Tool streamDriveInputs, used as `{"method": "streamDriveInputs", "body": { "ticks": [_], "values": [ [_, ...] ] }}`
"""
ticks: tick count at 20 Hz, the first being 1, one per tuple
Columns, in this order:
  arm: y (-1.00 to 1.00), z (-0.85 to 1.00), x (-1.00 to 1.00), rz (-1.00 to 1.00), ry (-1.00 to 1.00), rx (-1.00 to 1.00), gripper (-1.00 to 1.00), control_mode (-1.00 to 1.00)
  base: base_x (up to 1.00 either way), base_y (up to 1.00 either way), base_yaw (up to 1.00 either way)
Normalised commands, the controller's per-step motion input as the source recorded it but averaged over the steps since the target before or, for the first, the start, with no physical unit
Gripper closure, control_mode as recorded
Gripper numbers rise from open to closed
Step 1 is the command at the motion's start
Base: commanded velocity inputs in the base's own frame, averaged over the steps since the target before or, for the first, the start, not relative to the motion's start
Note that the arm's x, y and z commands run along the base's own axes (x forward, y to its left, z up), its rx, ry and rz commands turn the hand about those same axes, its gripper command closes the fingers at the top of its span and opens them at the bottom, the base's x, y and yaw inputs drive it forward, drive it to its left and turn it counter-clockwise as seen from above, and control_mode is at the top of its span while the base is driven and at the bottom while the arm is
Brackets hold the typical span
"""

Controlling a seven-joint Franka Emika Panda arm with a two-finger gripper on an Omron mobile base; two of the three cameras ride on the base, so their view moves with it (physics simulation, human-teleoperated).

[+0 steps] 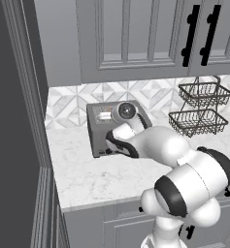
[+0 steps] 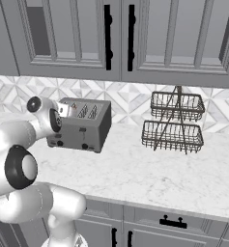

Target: Start the toaster. Once the lever pops up, take the bread to the plate on the dining counter.

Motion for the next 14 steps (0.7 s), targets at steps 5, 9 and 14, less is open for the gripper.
{"method": "streamDriveInputs", "body": {
  "ticks": [5, 9, 14],
  "values": [
    [0.00, 0.00, 0.18, 0.08, 0.00, 0.00, -1.00, -1.00, 0.00, 0.00, 0.00],
    [0.00, 0.00, 0.22, 0.06, 0.00, 0.00, -1.00, -1.00, 0.00, 0.00, 0.00],
    [0.00, 0.00, 0.22, 0.00, 0.03, 0.00, -1.00, -1.00, 0.00, 0.00, 0.00]
  ]
}}
